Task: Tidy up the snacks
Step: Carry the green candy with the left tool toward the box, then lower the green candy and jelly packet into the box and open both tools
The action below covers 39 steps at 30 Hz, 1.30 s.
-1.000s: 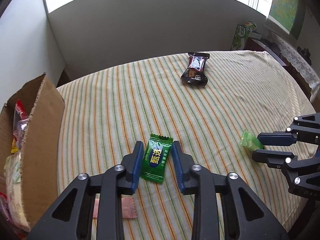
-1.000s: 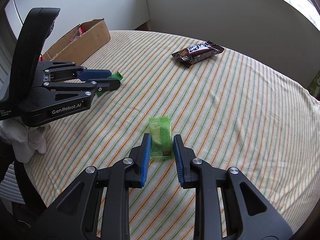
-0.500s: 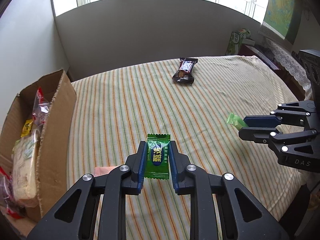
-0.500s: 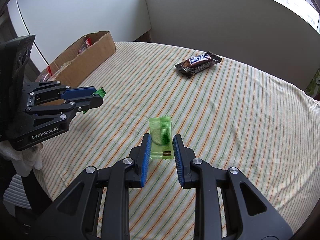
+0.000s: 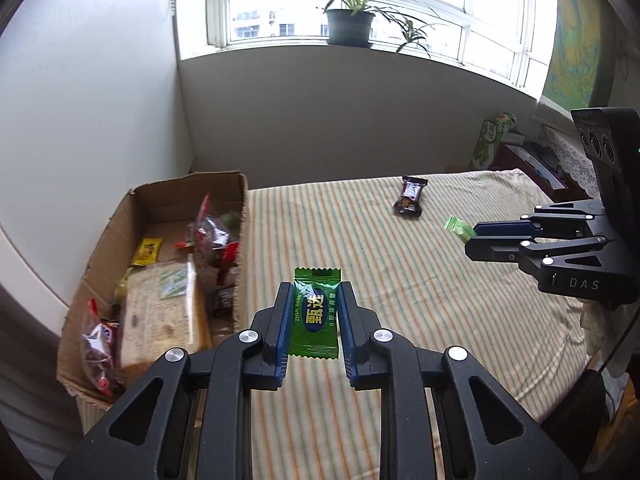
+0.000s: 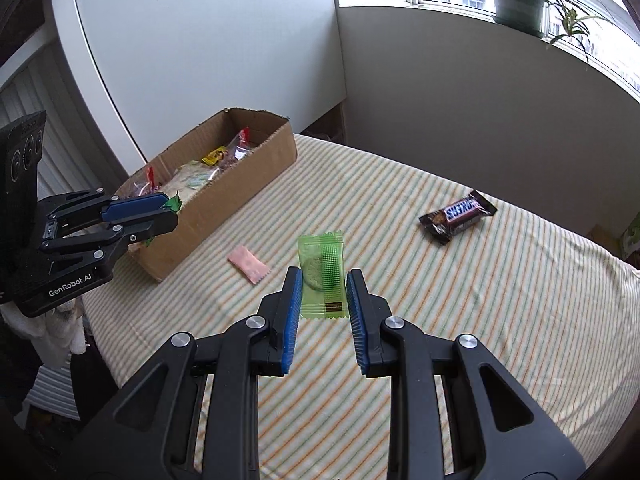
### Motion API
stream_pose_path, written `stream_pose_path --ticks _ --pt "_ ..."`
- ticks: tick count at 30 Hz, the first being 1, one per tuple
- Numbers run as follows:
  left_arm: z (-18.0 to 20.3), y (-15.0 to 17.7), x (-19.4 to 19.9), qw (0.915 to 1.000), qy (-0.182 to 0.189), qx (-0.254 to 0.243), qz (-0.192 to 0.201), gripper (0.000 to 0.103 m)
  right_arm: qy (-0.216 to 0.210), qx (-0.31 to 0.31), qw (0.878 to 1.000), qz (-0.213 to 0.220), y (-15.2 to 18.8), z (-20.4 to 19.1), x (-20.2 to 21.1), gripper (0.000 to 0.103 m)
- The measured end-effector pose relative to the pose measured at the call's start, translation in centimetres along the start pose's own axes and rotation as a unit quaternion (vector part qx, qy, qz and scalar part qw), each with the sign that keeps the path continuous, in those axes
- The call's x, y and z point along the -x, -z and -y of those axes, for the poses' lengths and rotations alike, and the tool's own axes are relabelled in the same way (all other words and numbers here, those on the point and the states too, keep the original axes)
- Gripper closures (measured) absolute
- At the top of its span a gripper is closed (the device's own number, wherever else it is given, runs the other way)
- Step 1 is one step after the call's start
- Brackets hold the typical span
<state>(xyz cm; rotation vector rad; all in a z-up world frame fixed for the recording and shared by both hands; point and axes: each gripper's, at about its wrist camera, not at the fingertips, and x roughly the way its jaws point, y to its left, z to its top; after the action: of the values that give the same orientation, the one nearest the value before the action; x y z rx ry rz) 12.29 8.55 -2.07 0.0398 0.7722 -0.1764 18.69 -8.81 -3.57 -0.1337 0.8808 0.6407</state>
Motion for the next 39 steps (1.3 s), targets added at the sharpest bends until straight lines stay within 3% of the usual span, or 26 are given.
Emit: stream_pose_path --ticks 16,29,31,33,34,36,39 --pt "-7.6 1.1 2.0 0.9962 -0.074 0.043 0.018 0.083 -0.050 0.045 0.998 -0.005 -7.2 -8.3 -5.7 0.079" --pt "-10.4 1.0 1.1 0.9935 -0.094 0.061 0.017 0.080 -0.071 0.062 0.995 -0.017 -10.4 -11.9 -10.1 0.078" --pt "-10.7 1.1 1.0 0.9932 -0.096 0.064 0.015 0.079 -0.069 0.062 0.995 -0.018 -10.6 -12.1 -10.3 0.071" --pt "-11.0 1.2 0.9 0.9925 -0.103 0.066 0.014 0.074 -0.064 0.058 0.996 -0.012 -10.7 -12.0 -10.2 0.045" --pt "-11.1 1.3 0.9 0.9924 -0.103 0.066 0.013 0.070 -0.064 0.053 0.996 -0.008 -10.7 -11.9 -10.1 0.041" --pt "-11.2 1.4 1.1 0.9922 -0.103 0.068 0.016 0.053 -0.067 0.045 0.997 -0.003 -10.8 -11.6 -9.8 0.039" --pt "-11.1 1.5 1.4 0.9923 -0.102 0.067 0.018 0.051 -0.061 0.041 0.997 -0.001 -10.7 -11.0 -9.3 0.038"
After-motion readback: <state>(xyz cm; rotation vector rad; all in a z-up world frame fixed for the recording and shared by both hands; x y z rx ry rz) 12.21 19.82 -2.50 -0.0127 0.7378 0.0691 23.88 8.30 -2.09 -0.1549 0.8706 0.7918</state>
